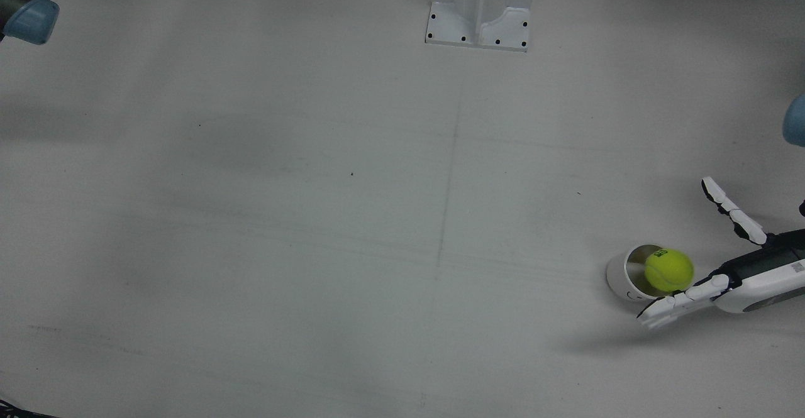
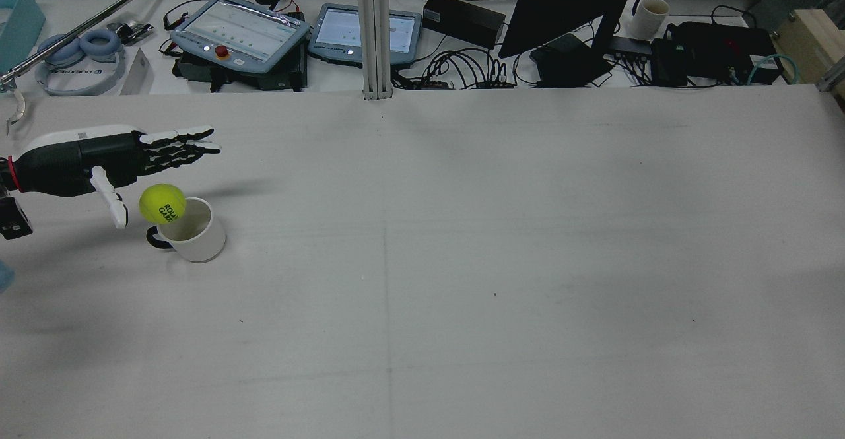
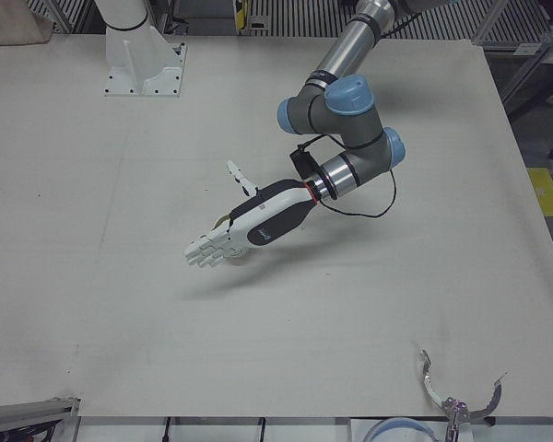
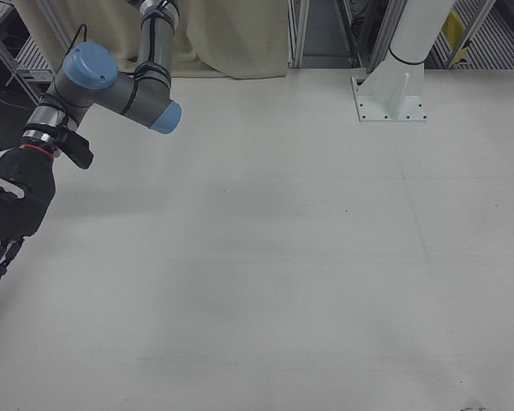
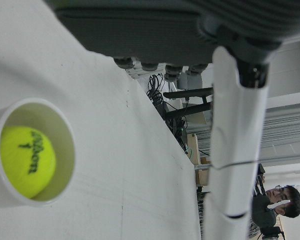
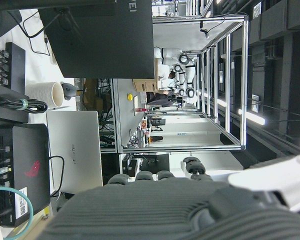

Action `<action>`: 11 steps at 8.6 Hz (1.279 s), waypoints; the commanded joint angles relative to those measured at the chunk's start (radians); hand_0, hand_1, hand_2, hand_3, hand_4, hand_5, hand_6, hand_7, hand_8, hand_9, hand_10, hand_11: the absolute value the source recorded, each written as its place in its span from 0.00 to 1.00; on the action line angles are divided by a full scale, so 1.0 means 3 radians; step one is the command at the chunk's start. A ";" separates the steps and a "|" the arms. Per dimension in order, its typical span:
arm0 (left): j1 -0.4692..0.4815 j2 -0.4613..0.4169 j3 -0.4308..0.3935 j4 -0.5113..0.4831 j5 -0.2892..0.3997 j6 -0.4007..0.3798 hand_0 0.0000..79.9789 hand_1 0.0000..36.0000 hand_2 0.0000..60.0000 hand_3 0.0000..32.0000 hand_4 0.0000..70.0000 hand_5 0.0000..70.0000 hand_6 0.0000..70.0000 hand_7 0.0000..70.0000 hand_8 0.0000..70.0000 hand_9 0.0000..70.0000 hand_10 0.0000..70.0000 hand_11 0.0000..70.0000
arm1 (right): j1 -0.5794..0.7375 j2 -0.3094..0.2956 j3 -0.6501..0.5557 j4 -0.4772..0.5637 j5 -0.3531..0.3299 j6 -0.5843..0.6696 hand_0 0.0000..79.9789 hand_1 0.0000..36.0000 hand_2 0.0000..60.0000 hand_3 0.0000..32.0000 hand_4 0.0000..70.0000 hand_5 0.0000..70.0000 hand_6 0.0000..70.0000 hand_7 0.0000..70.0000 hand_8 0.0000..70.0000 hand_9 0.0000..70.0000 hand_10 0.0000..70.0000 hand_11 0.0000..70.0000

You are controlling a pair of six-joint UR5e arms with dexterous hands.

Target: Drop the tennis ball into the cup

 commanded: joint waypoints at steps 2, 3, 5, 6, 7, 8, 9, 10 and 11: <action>-0.1031 -0.0207 0.0081 0.0295 -0.0005 -0.0029 1.00 0.84 0.00 0.00 0.00 0.10 0.04 0.21 0.00 0.02 0.00 0.00 | 0.0000 0.0001 0.0000 0.0000 0.0000 0.0000 0.00 0.00 0.00 0.00 0.00 0.00 0.00 0.00 0.00 0.00 0.00 0.00; -0.1339 -0.0238 0.0340 0.0245 -0.0005 -0.0044 1.00 0.92 0.00 0.00 0.01 0.13 0.11 0.23 0.01 0.02 0.00 0.00 | 0.0000 0.0001 0.0005 0.0000 0.0000 0.0000 0.00 0.00 0.00 0.00 0.00 0.00 0.00 0.00 0.00 0.00 0.00 0.00; -0.1677 -0.0477 0.1040 -0.0015 -0.0005 -0.0014 1.00 0.94 0.00 0.00 0.00 0.11 0.03 0.25 0.00 0.03 0.00 0.00 | 0.0000 -0.0004 -0.0005 0.0000 0.0000 0.0000 0.00 0.00 0.00 0.00 0.00 0.00 0.00 0.00 0.00 0.00 0.00 0.00; -0.1730 -0.0499 0.1185 -0.0011 -0.0066 -0.0014 1.00 1.00 0.00 0.00 0.00 0.12 0.02 0.28 0.00 0.04 0.00 0.00 | 0.0000 0.0001 -0.0005 0.0000 0.0000 0.0000 0.00 0.00 0.00 0.00 0.00 0.00 0.00 0.00 0.00 0.00 0.00 0.00; -0.1751 -0.0499 0.1267 0.0035 -0.0203 -0.0009 1.00 1.00 0.00 0.00 0.00 0.15 0.03 0.27 0.00 0.03 0.00 0.01 | 0.0000 0.0001 -0.0005 0.0000 0.0000 0.0000 0.00 0.00 0.00 0.00 0.00 0.00 0.00 0.00 0.00 0.00 0.00 0.00; -0.1837 -0.0494 0.1318 0.0192 -0.0280 -0.0009 1.00 1.00 0.00 0.00 0.00 0.17 0.09 0.23 0.01 0.03 0.00 0.01 | 0.0000 0.0001 -0.0015 0.0000 0.0000 0.0000 0.00 0.00 0.00 0.00 0.00 0.00 0.00 0.00 0.00 0.00 0.00 0.00; -0.2005 -0.0494 0.1324 0.0295 -0.0281 -0.0014 1.00 1.00 0.00 0.00 0.00 0.16 0.01 0.22 0.00 0.02 0.00 0.01 | 0.0000 0.0001 -0.0015 0.0000 0.0000 0.0000 0.00 0.00 0.00 0.00 0.00 0.00 0.00 0.00 0.00 0.00 0.00 0.00; -0.2209 -0.0489 0.1314 0.0367 -0.0286 -0.0014 1.00 1.00 0.00 0.00 0.00 0.16 0.00 0.20 0.00 0.02 0.00 0.01 | 0.0000 0.0001 -0.0015 0.0000 0.0000 0.0000 0.00 0.00 0.00 0.00 0.00 0.00 0.00 0.00 0.00 0.00 0.00 0.00; -0.2231 -0.0479 0.1309 0.0454 -0.0286 -0.0019 1.00 1.00 0.00 0.00 0.00 0.18 0.01 0.16 0.00 0.01 0.00 0.01 | 0.0000 0.0001 -0.0015 0.0005 0.0000 0.0000 0.00 0.00 0.00 0.00 0.00 0.00 0.00 0.00 0.00 0.00 0.00 0.00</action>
